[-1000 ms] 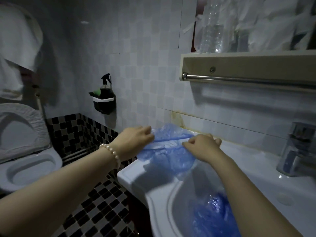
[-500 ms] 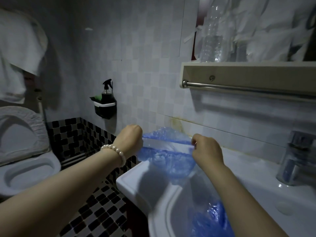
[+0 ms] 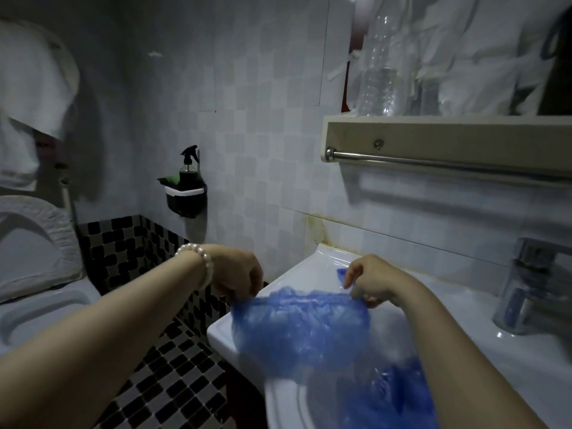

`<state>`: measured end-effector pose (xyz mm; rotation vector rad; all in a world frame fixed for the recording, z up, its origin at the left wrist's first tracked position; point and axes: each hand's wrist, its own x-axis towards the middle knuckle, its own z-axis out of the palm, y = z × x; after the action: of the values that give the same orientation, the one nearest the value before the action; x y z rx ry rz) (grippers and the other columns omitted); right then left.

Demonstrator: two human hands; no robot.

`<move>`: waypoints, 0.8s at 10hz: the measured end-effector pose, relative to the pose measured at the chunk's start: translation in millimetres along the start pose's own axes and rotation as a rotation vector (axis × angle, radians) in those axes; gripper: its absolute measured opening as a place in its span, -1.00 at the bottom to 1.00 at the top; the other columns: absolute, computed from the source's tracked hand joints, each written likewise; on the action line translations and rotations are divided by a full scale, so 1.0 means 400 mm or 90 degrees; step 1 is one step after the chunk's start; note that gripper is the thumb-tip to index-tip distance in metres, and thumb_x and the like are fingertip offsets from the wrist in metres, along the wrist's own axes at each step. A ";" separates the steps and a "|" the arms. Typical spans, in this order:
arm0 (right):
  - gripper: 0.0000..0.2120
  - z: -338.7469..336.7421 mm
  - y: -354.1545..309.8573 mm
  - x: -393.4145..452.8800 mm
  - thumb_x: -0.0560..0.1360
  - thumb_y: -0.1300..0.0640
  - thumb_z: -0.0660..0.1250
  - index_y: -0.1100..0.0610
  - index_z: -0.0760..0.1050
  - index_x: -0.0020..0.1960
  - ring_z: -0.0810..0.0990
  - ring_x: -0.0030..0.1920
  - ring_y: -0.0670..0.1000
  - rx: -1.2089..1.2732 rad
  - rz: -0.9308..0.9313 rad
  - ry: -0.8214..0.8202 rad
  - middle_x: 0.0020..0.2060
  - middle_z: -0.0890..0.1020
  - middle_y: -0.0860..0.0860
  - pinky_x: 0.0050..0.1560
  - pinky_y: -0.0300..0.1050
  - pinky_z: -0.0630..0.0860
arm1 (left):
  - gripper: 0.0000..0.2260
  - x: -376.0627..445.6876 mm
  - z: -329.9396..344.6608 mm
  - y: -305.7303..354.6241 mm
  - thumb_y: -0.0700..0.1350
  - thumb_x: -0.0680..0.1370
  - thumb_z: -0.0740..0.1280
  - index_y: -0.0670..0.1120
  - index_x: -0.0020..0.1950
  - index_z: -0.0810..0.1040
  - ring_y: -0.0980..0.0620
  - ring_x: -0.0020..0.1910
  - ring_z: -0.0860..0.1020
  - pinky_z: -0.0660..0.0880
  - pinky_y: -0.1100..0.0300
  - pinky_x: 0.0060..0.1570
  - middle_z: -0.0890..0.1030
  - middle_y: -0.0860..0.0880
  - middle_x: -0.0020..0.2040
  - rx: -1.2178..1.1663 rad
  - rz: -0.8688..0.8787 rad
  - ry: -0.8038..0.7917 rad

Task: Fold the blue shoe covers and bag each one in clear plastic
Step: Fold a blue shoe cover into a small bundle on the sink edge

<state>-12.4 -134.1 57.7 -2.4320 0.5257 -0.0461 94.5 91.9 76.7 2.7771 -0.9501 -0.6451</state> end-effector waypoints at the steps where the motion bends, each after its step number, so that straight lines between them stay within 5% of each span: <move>1: -0.90 -0.067 -0.037 -0.025 0.37 0.34 0.39 0.16 0.55 -0.18 0.58 -0.32 0.07 -0.192 0.080 -0.152 -0.25 0.59 0.11 -0.39 -0.22 0.51 | -0.82 -0.001 -0.046 -0.021 -0.33 0.44 0.34 -0.06 -0.16 0.62 0.03 -0.29 0.55 0.51 0.26 -0.35 0.60 -0.04 -0.21 0.021 -0.056 -0.032; 2: -0.92 -0.148 -0.088 -0.011 0.37 0.30 0.38 0.24 0.57 -0.13 0.61 -0.26 0.15 -0.162 -0.023 0.157 -0.18 0.63 0.21 -0.35 -0.17 0.46 | -0.92 -0.008 -0.117 -0.012 -0.29 0.39 0.39 -0.15 -0.18 0.65 -0.09 -0.22 0.57 0.49 0.12 -0.23 0.64 -0.11 -0.19 0.026 0.065 0.520; 3: -0.85 -0.160 -0.101 -0.040 0.35 0.37 0.27 0.27 0.52 -0.09 0.46 -0.15 0.09 0.018 -0.402 0.873 -0.12 0.53 0.25 -0.22 -0.21 0.27 | -0.88 -0.047 -0.128 -0.015 -0.35 0.39 0.34 -0.16 -0.29 0.59 -0.15 -0.25 0.50 0.39 0.05 -0.24 0.58 -0.16 -0.22 0.213 0.354 1.147; 4: -0.77 -0.078 -0.047 -0.018 0.43 0.30 0.25 0.13 0.50 0.06 0.46 -0.20 0.06 -0.176 -0.244 0.375 -0.14 0.61 0.09 -0.20 -0.18 0.34 | -0.82 -0.016 -0.046 -0.042 -0.28 0.42 0.21 -0.17 -0.20 0.62 -0.15 -0.17 0.53 0.40 0.02 -0.18 0.60 -0.15 -0.16 0.597 0.327 0.720; 5: -0.81 -0.044 0.012 -0.006 0.46 0.27 0.28 0.11 0.58 0.00 0.54 -0.29 -0.01 -0.363 0.060 -0.223 -0.32 0.63 -0.02 -0.30 -0.16 0.51 | -0.59 0.009 0.010 -0.077 -0.35 0.45 0.05 -0.29 0.18 0.56 -0.03 0.06 0.54 0.40 0.29 -0.01 0.59 -0.20 0.16 0.369 0.015 0.141; 6: -0.84 -0.098 0.007 0.013 0.41 0.26 0.35 0.06 0.62 -0.07 0.57 -0.20 0.00 -0.231 -0.034 -0.053 -0.19 0.61 0.06 -0.14 -0.08 0.56 | -0.88 0.002 -0.043 -0.078 -0.20 0.42 0.42 -0.15 -0.08 0.70 0.20 -0.30 0.52 0.38 0.37 -0.29 0.69 -0.09 -0.10 0.147 0.073 0.256; 7: -0.89 -0.131 -0.037 0.018 0.30 0.35 0.35 0.18 0.58 -0.26 0.57 -0.21 0.12 -0.015 -0.260 0.511 -0.28 0.59 0.14 -0.26 -0.23 0.34 | -0.96 -0.019 -0.107 -0.058 -0.29 0.38 0.46 -0.17 -0.23 0.67 -0.04 -0.26 0.55 0.37 0.24 -0.22 0.63 -0.13 -0.21 0.013 0.251 0.742; 8: -0.92 -0.124 -0.059 -0.020 0.25 0.41 0.28 0.27 0.49 -0.32 0.41 -0.24 0.07 0.069 -0.498 0.952 -0.27 0.48 0.24 -0.24 -0.29 0.28 | -0.87 -0.050 -0.109 -0.041 -0.38 0.41 0.37 -0.21 -0.32 0.59 -0.11 -0.25 0.47 0.37 0.10 -0.23 0.57 -0.18 -0.24 0.150 0.441 1.131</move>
<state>-19.1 -143.4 112.2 -1.9187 0.0688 -2.1780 108.5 116.9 118.8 1.6452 -1.1531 1.7115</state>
